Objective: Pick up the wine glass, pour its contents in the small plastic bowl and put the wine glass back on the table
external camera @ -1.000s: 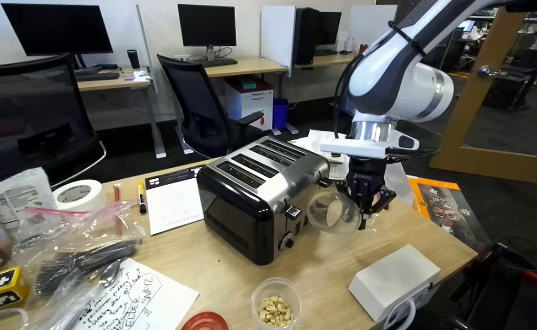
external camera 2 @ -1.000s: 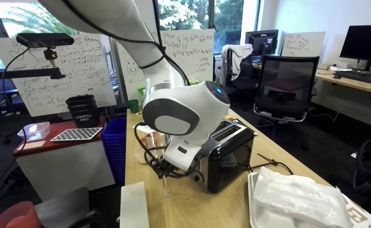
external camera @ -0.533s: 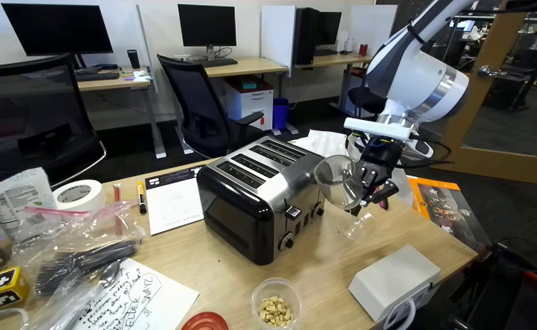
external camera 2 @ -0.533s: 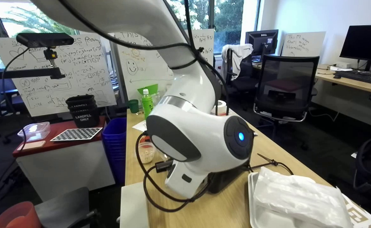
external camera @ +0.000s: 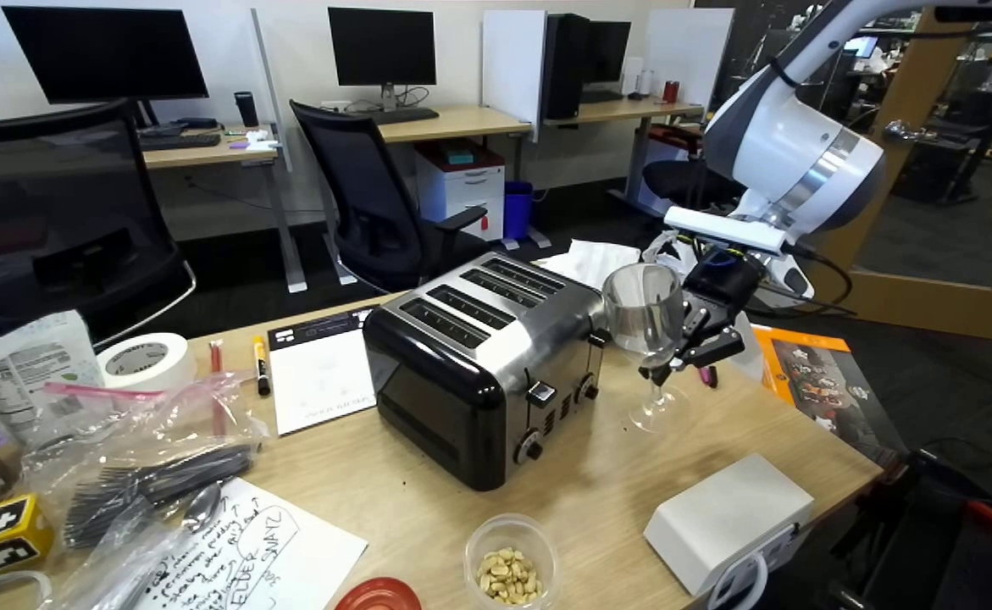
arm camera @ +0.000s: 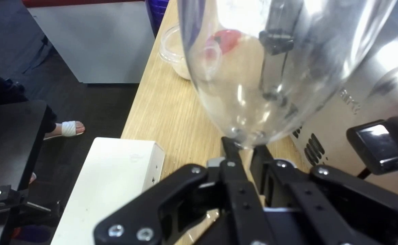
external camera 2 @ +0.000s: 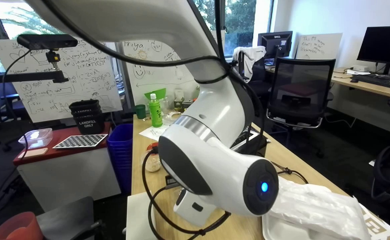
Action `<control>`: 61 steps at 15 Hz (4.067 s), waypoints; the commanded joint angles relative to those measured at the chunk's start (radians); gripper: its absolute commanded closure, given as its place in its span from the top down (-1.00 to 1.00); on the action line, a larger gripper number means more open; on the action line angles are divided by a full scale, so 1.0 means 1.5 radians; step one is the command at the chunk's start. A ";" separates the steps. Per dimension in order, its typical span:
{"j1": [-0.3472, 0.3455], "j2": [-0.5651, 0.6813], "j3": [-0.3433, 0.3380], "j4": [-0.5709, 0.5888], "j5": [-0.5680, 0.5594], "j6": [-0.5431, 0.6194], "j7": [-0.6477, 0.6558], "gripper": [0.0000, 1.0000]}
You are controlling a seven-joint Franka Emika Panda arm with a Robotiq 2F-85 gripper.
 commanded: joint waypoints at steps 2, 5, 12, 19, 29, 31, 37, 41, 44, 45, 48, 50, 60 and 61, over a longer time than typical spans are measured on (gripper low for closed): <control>0.020 0.002 -0.027 0.001 0.013 -0.012 -0.003 -0.93; -0.007 0.014 -0.048 0.003 0.049 -0.060 -0.018 -0.93; -0.040 0.085 -0.102 0.021 0.206 -0.097 -0.065 -0.93; -0.054 0.162 -0.120 0.080 0.362 -0.078 -0.073 -0.93; -0.043 0.233 -0.119 0.139 0.432 -0.052 -0.074 -0.93; -0.041 0.242 -0.119 0.145 0.436 -0.045 -0.074 -0.93; -0.038 0.258 -0.117 0.169 0.428 -0.042 -0.068 -0.93; -0.035 0.262 -0.120 0.165 0.418 -0.034 -0.071 -0.06; -0.036 0.272 -0.119 0.163 0.419 -0.026 -0.073 0.35; -0.037 0.271 -0.120 0.160 0.420 -0.026 -0.073 0.50; -0.037 0.264 -0.126 0.152 0.417 -0.020 -0.075 0.90; -0.036 0.258 -0.132 0.146 0.400 -0.019 -0.072 1.00; -0.025 0.192 -0.152 0.061 0.303 0.006 -0.021 1.00; -0.026 0.184 -0.153 0.049 0.303 0.012 -0.017 1.00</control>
